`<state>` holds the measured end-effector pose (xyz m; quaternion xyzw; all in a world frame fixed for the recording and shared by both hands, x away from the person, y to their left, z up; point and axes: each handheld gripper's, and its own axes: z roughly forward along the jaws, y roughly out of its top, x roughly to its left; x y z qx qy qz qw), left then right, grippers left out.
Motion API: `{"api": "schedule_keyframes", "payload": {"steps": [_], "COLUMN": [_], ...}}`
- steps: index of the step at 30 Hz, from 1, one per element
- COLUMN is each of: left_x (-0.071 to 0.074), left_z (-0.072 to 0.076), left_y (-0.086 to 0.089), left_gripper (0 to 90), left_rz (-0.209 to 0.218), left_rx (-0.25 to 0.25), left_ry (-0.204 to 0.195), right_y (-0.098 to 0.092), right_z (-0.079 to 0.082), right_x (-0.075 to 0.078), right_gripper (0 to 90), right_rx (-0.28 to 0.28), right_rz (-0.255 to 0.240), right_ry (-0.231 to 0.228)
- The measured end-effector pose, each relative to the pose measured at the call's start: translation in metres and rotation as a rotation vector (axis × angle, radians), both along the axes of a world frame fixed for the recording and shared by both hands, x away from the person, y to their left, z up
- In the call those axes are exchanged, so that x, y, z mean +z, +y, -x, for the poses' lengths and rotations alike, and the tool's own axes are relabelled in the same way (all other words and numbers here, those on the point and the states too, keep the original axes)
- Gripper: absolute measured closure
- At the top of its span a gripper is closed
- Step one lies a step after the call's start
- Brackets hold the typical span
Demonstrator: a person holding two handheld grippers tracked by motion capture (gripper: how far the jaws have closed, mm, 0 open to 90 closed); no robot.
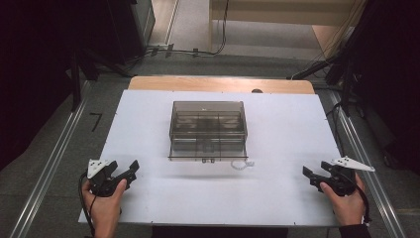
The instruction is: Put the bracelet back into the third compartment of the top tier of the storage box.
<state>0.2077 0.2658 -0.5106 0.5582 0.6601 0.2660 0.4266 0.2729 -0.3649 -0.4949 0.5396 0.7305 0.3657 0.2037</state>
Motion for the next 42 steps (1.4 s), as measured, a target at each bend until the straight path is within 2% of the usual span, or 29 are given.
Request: {"api": "schedule_keyframes", "payload": {"steps": [27,42], "left_x": [0.0,0.0], "left_z": [0.0,-0.001], "left_y": [0.0,-0.002], "left_gripper": [19.8,19.8], "left_rz": [-0.002,-0.009], "left_rx": [0.0,-0.013], "left_ry": [0.002,0.005], "right_y": [0.016,0.032], "right_z": [-0.007,-0.011], "right_x": [0.001,0.001], "right_gripper": [19.4,19.4], "right_rx": [0.034,0.067], "right_rz": [0.018,0.025], "right_ry": [-0.006,-0.005]}}
